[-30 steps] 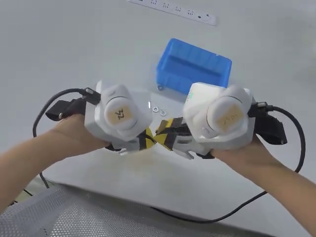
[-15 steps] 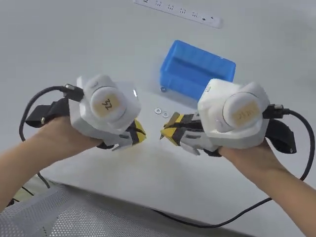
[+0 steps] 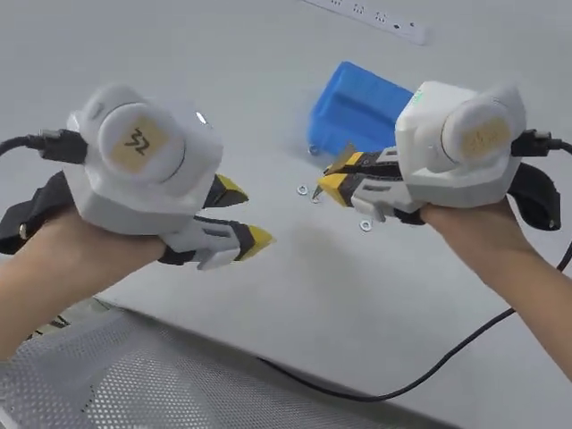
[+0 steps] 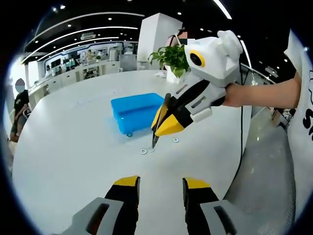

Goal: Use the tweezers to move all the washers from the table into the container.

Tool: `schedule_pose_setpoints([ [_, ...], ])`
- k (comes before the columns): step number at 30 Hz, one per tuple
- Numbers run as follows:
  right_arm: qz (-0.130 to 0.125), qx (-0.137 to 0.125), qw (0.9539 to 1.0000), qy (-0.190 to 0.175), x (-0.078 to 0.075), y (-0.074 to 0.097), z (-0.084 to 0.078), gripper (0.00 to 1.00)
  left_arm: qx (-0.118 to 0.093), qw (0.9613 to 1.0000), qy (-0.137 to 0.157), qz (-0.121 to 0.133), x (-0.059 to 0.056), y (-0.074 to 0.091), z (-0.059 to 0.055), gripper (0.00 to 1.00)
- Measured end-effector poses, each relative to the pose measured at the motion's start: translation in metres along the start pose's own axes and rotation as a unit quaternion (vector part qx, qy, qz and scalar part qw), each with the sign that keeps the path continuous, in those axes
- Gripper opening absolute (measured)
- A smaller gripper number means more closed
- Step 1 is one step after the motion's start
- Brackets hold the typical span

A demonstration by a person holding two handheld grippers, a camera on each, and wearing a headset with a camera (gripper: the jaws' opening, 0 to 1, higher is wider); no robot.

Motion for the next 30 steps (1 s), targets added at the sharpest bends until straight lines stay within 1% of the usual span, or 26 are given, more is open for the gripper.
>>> schedule_pose_setpoints([
  [3,0.004,0.001,1.0,0.003,-0.001,-0.004,0.0,0.03,0.0,1.0,0.002,0.004,0.003,0.0,-0.002,0.42],
  [4,0.007,0.002,1.0,0.003,-0.001,-0.006,0.0,0.03,-0.004,1.0,0.005,0.007,0.004,0.0,-0.002,0.44],
  [8,0.012,0.009,0.9998,0.012,0.0,-0.011,-0.001,0.03,-0.004,0.9999,0.013,0.002,0.002,-0.001,-0.004,0.45],
  [9,0.012,0.009,0.9998,0.016,-0.001,-0.012,0.0,0.03,-0.002,0.9999,0.011,0.002,0.003,-0.002,-0.005,0.45],
  [13,0.015,0.007,0.9998,0.015,-0.004,-0.014,0.001,0.03,-0.002,1.0,0.001,0.005,0.003,-0.002,-0.004,0.46],
  [16,0.018,0.008,0.9996,0.019,-0.007,-0.019,0.001,0.03,-0.003,1.0,0.004,0.003,0.004,-0.003,-0.004,0.47],
  [17,0.019,0.008,0.9996,0.019,-0.008,-0.02,0.001,0.03,-0.001,1.0,0.004,0.003,0.006,-0.004,-0.005,0.48],
  [20,0.024,0.01,0.9994,0.021,-0.008,-0.024,0.001,0.03,0.001,1.0,0.0,0.006,0.006,-0.004,-0.006,0.51],
  [23,0.027,0.015,0.9992,0.024,-0.007,-0.026,0.0,0.03,0.002,0.9999,0.0,0.01,0.007,-0.004,-0.007,0.56],
  [25,0.029,0.016,0.9992,0.023,-0.007,-0.026,0.0,0.03,-0.003,0.9998,-0.002,0.021,0.008,-0.004,-0.006,0.64],
  [30,0.03,0.015,0.9992,0.021,-0.007,-0.026,0.0,0.03,-0.001,0.9997,-0.001,0.024,0.009,-0.003,-0.006,0.71],
])
Point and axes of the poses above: the centre of the closed fingertips' face, and the gripper's own axes: y roughly backward along the fingers, x roughly to its left, z roughly out of its top, the point moved 7 cm from there along y, roughly backward along the fingers, and after that the axes turned 10 degrees about y, right-handed, at the moved point
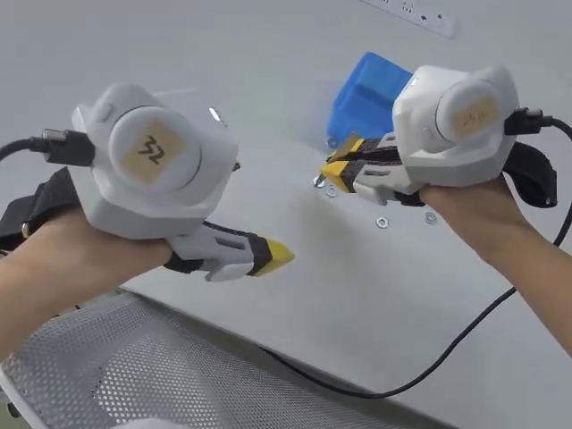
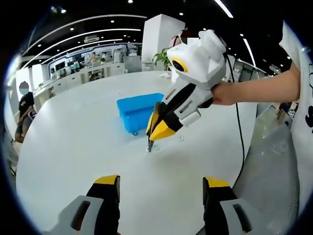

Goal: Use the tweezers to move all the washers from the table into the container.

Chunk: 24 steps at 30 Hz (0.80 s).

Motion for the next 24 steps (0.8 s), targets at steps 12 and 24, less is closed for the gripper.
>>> schedule_pose_setpoints([
  [12,-0.002,0.006,1.0,-0.001,-0.0001,0.0028,-0.002,0.03,0.011,0.9999,-0.009,0.003,-0.0024,0.001,-0.003,0.7],
  [24,-0.008,0.008,0.9999,-0.003,-0.0001,-0.0017,0.0022,0.03,0.014,0.9999,-0.007,0.007,-0.0056,0.0031,-0.0015,0.71],
])
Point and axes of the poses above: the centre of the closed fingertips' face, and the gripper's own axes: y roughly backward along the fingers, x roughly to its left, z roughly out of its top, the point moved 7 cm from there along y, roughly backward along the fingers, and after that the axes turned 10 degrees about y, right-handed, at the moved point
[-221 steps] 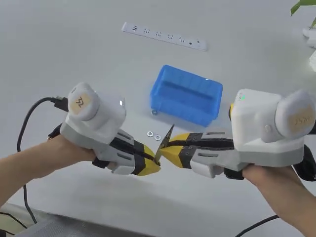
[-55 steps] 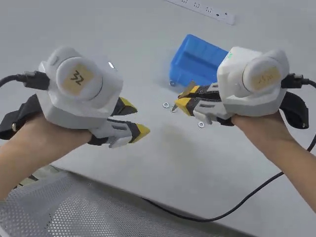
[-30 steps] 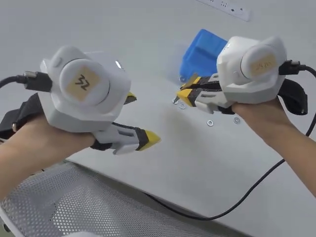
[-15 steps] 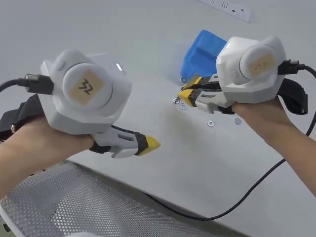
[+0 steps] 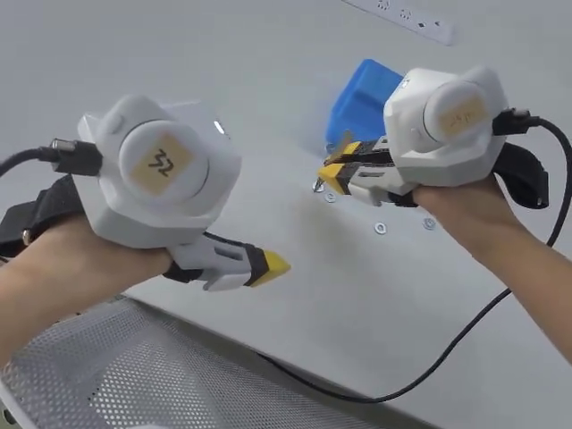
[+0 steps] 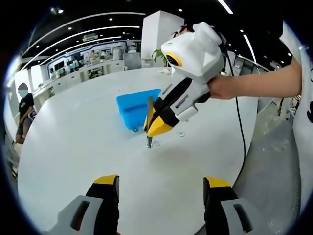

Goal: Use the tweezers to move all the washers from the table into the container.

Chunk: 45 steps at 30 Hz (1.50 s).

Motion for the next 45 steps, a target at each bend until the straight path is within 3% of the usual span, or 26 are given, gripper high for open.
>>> schedule_pose_setpoints([
  [6,-0.03,-0.029,0.9991,-0.01,0.006,-0.001,-0.002,0.03,0.007,1.0,-0.003,0.002,0.001,-0.001,-0.005,0.7],
  [11,-0.04,-0.036,0.9981,-0.029,0.005,0.0,-0.003,0.02,0.007,1.0,0.0,0.007,-0.002,0.0,-0.004,0.71],
  [16,-0.049,-0.036,0.9978,-0.028,0.008,0.001,-0.004,0.01,-0.015,0.9991,0.028,0.028,-0.003,0.007,0.0,0.78],
  [18,-0.042,-0.036,0.9973,-0.049,0.008,0.002,-0.004,0.01,-0.021,0.9986,0.034,0.036,-0.003,0.011,0.002,0.81],
  [29,-0.061,-0.078,0.9915,-0.084,0.0,0.036,0.007,0.02,-0.025,0.9968,0.037,0.066,-0.005,0.029,0.008,0.99],
  [35,-0.086,-0.096,0.9882,-0.082,-0.011,0.052,0.015,0.02,-0.033,0.9959,0.042,0.073,-0.009,0.034,0.012,0.99],
  [40,-0.12,-0.111,0.9824,-0.09,-0.037,0.058,0.019,0.02,-0.031,0.9961,0.028,0.078,-0.015,0.034,0.013,0.99],
  [45,-0.156,-0.108,0.9773,-0.095,-0.063,0.051,0.015,0.02,-0.033,0.9964,0.015,0.077,-0.016,0.034,0.015,0.95],
])
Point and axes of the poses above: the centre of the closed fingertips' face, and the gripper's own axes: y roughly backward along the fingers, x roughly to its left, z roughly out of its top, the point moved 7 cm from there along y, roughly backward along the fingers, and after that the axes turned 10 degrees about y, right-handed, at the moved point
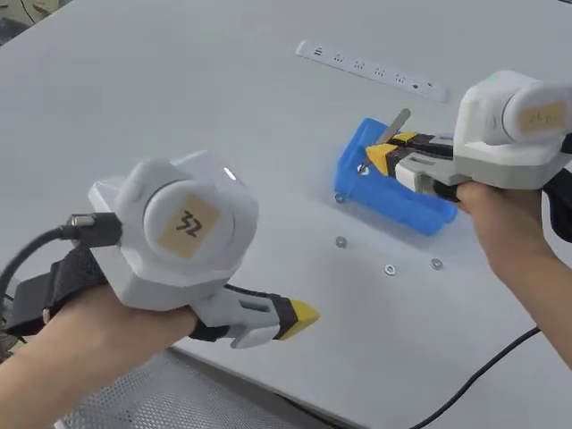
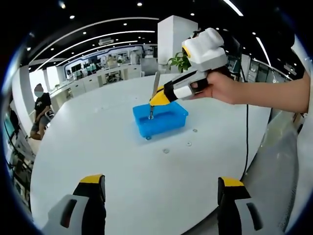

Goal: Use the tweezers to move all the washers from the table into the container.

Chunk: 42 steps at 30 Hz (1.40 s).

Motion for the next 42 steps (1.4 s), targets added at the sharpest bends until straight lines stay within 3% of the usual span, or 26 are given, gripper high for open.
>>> schedule_pose_setpoints([
  [5,-0.005,0.009,0.9999,-0.008,-0.012,-0.016,-0.009,0.02,-0.008,0.9999,0.001,-0.009,0.003,-0.004,0.004,0.92],
  [10,-0.001,0.021,0.9996,-0.02,-0.014,-0.035,-0.021,0.02,-0.004,0.9999,-0.004,-0.011,0.01,-0.01,0.007,0.89],
  [15,-0.006,0.021,0.999,-0.038,-0.019,-0.049,-0.031,0.02,-0.008,0.9999,-0.007,-0.012,0.012,-0.01,0.017,0.96],
  [17,-0.006,0.022,0.9987,-0.046,-0.023,-0.056,-0.034,0.02,-0.011,0.9996,0.001,-0.025,0.01,-0.011,0.021,0.99],
  [20,-0.003,0.023,0.9981,-0.057,-0.021,-0.061,-0.036,0.02,-0.008,0.9993,0.018,-0.032,0.011,-0.015,0.026,0.99],
  [27,-0.003,0.031,0.998,-0.055,-0.022,-0.062,-0.038,0.02,0.001,0.9986,0.0,-0.053,0.013,-0.025,0.04,0.99],
  [34,0.002,0.028,0.9972,-0.069,-0.019,-0.065,-0.041,0.03,-0.008,0.996,-0.039,-0.08,0.021,-0.035,0.067,0.8],
  [38,0.004,0.043,0.9984,-0.038,-0.016,-0.062,-0.039,0.03,-0.023,0.9918,-0.065,-0.108,0.028,-0.039,0.087,0.61],
  [42,-0.006,0.042,0.9985,-0.036,-0.014,-0.051,-0.033,0.03,-0.026,0.9873,-0.079,-0.135,0.033,-0.044,0.101,0.43],
])
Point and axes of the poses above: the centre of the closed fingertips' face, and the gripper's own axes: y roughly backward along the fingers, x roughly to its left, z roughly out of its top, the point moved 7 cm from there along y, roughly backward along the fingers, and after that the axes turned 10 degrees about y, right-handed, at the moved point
